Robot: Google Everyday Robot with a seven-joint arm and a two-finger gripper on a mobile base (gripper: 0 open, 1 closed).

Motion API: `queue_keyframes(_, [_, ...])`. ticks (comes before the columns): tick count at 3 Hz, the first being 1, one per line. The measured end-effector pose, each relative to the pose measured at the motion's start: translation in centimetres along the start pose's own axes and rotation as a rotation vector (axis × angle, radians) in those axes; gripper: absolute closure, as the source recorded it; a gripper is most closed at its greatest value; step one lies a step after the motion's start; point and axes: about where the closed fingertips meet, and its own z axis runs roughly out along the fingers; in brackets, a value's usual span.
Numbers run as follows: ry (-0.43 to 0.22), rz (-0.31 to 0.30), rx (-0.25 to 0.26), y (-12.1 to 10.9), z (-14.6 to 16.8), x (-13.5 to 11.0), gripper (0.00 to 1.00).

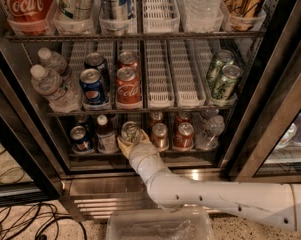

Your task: Pick 7up can from bottom shelf of fridge

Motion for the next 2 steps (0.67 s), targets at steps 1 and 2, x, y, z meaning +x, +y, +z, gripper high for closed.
queue_keyframes(1, [0.002, 0.020, -0.025, 0.5, -0.8, 0.0, 1.00])
queue_keyframes(2, [-0.005, 0.060, -0.094, 2.4, -3.4, -0.2, 1.00])
